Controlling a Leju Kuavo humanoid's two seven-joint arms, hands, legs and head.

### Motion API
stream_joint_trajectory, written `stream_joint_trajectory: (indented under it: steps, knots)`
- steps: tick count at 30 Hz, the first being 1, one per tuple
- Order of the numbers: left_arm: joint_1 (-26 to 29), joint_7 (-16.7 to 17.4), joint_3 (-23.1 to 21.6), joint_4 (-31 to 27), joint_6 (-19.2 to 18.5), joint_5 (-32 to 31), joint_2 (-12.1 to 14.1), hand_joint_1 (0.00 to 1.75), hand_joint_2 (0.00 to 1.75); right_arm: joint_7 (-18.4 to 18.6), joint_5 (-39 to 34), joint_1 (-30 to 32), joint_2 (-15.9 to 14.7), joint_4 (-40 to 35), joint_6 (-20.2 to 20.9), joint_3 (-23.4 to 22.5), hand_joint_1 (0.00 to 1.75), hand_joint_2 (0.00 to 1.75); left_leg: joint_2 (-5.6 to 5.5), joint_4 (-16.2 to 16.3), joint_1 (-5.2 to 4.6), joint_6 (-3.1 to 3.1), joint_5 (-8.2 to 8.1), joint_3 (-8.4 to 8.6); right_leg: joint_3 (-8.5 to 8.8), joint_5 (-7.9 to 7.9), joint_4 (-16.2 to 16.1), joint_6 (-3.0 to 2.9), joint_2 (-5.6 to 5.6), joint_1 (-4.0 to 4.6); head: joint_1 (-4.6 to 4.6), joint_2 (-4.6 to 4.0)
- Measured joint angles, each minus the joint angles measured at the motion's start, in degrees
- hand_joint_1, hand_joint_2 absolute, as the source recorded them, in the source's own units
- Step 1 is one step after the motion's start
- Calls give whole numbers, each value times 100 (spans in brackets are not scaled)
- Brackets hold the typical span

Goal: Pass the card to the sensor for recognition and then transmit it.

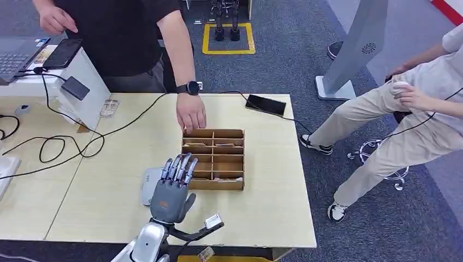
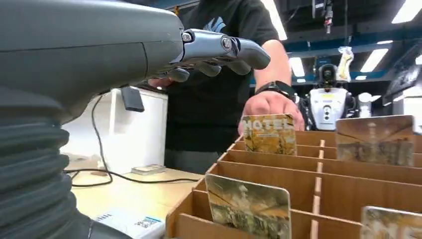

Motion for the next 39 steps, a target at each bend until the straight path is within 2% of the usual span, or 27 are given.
stream_joint_trajectory:
  steps: [10,15,33,38,39]
  knots:
    - [153,-212,555,-168,0,0,-299,0,175,0,-4,1,0,0,-20,0,0,175,0,0,0,0,0,1,0,0,0,0,0,0,0,0]
    - [163,-428,732,-192,0,2,-389,0,175,0,-5,0,0,2,2,0,0,175,0,0,0,0,0,1,0,0,0,0,0,0,0,0]
    - [81,-761,857,-140,0,13,-717,0,175,2,46,-5,0,4,13,0,0,175,0,0,0,0,0,1,0,0,0,0,0,0,0,0]
    - [72,-765,857,-133,0,13,-730,0,175,2,48,-6,0,4,13,0,0,175,0,0,0,0,0,1,0,0,0,0,0,0,0,0]
    - [28,-922,857,-83,0,20,-756,0,175,2,57,-6,0,7,17,0,0,175,0,0,0,0,0,1,0,0,0,0,0,0,0,0]
